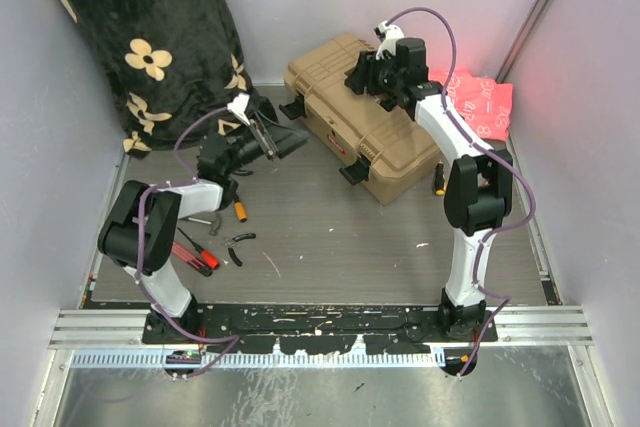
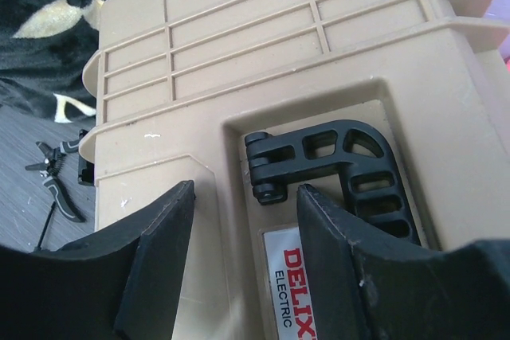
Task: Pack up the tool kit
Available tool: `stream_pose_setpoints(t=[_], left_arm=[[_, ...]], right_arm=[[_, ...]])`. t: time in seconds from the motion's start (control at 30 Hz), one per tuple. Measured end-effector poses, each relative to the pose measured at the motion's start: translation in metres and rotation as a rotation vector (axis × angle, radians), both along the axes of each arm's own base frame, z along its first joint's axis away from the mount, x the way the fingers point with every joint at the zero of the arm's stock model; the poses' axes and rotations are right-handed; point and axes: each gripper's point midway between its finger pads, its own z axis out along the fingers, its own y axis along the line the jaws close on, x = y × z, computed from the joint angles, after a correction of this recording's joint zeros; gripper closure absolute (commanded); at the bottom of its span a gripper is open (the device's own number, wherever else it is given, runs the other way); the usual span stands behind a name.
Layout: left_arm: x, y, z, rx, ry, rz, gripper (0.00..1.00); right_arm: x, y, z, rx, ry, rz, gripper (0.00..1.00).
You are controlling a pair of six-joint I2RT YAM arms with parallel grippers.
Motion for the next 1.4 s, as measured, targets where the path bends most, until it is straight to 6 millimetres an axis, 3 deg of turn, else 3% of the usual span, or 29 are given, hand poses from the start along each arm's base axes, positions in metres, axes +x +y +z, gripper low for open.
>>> stream_pose_setpoints(t=[0.2,0.4,0.53,0.83,1.0,1.23,1.4], left_arm=[[0.027,0.017,-0.002,0.175,-0.056,0.073,0.14],[0.033,0.018,-0.001,0.324,-0.110,0.071,0.14],[0.035,0.021,-0.008,0.368,-0.091,0.069,0.14],[0.040,0.030,-0.022,0.404,-0.018,0.089,0.10],[0.049,0.039,-0.017,0.402,-0.018,0.121,0.09],[0.062,0.052,-0.011,0.406,-0.013,0.179,0.08],[0.086,0.063,0.004,0.424,-0.032,0.245,0.08]], right_arm=[[-0.010,0.002,0.002,-0.016,0.015,-0.029,0.41],[-0.024,0.003,0.004,-0.052,0.051,-0.067,0.41],[-0.038,0.015,0.003,-0.072,0.078,-0.066,0.41],[-0.042,0.021,0.002,-0.090,0.055,-0.077,0.42],[-0.048,0.029,0.004,-0.105,0.036,-0.072,0.41],[-0.055,0.039,0.006,-0.164,-0.001,-0.061,0.29],[-0.054,0.038,0.006,-0.169,-0.003,-0.069,0.27]])
